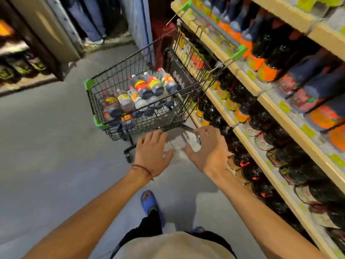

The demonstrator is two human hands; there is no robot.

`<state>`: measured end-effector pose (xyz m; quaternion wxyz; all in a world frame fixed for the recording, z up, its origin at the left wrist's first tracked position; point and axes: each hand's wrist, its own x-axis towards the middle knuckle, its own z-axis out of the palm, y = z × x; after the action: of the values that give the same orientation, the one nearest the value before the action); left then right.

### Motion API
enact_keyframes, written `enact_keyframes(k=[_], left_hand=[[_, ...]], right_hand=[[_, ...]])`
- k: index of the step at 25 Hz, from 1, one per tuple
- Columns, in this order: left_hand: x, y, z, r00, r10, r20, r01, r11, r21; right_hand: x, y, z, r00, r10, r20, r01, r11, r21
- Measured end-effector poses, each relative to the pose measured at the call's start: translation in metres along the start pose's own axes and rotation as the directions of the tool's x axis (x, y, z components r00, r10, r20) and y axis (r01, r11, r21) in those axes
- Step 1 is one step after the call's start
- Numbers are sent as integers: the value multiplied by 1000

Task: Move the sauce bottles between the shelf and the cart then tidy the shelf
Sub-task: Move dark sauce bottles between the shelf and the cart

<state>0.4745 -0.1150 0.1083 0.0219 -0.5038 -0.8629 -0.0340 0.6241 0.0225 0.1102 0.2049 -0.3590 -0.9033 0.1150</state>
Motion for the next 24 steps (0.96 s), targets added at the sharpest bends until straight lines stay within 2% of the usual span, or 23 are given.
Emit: enact_keyframes(k=[3,11,18,21,24], left_hand=[[16,-67,6,996,-90,-5,90,996,-17],[68,-197,18,976,-217,14,217,975,-54],[143,-259,39,960,-276,33,278,956,-90],[187,-284,51,936,-346,59,351,930,-111],[236,-305,64,889,-446,102,455,883,-111]], right_hand=[[40,-52,37,1000,-16,1,15,995,98],[126,-144,104,983,-139,119,130,988,77],[220,-168,161,973,-160,165,146,985,91],[273,-167,196,961,-196,196,173,976,129],[334,-160,230,921,-242,306,211,969,132]])
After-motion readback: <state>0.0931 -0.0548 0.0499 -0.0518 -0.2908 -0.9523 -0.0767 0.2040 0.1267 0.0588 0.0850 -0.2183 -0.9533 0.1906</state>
